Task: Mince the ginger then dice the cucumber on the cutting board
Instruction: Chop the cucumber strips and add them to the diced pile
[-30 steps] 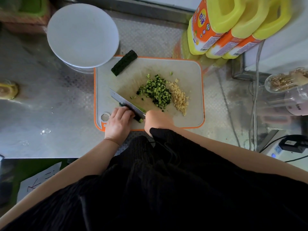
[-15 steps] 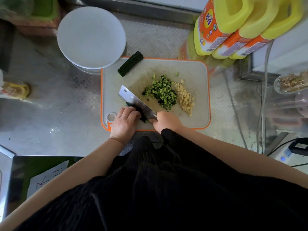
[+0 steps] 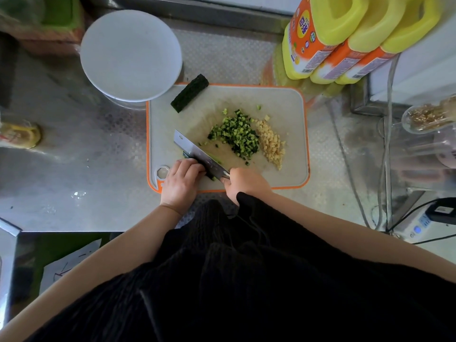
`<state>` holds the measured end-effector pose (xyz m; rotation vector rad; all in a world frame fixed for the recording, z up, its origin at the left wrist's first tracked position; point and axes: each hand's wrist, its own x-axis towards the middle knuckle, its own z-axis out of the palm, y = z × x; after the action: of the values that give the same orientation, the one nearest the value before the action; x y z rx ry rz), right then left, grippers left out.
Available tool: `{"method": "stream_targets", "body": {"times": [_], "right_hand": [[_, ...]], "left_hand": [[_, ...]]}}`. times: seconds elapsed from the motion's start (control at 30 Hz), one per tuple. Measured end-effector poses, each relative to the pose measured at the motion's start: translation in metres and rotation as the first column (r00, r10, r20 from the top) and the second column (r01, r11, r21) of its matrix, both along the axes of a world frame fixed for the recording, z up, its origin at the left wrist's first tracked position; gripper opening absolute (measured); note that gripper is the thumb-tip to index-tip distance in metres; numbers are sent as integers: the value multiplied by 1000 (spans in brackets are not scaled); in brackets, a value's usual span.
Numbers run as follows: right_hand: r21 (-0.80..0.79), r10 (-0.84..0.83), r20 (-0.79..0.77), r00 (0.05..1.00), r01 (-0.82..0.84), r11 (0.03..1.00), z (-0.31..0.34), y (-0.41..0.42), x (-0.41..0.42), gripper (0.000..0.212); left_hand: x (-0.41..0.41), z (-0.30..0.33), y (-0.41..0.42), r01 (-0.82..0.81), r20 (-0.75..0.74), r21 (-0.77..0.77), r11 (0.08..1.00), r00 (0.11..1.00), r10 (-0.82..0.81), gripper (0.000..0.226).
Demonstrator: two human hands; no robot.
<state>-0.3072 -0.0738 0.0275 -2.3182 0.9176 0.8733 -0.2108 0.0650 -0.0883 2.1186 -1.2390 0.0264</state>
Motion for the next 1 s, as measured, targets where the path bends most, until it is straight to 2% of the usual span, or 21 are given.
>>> {"method": "stream_targets", "body": {"times": [0.3,0.47,0.7,1.0], "right_hand": [[9,18,-20,1000,-18,1000,0,0,4,22],[-17,24,-40,999,-25,1000,1,2,10,18],[-15,19,-50,999,-20,1000,-5,9,6,9],[-8,9,31,999,-9,1000,-2,-6,20,33]], "left_hand": [[0,1,1,-2,-25,19,1000,1000,2,8],[0,3,1,-15,-57,35,999,998,17,17],[0,4,1,-8,-57,52,999,998,11,11],[2,5,4,12,-29,67,998,1000,-10,13]]}}
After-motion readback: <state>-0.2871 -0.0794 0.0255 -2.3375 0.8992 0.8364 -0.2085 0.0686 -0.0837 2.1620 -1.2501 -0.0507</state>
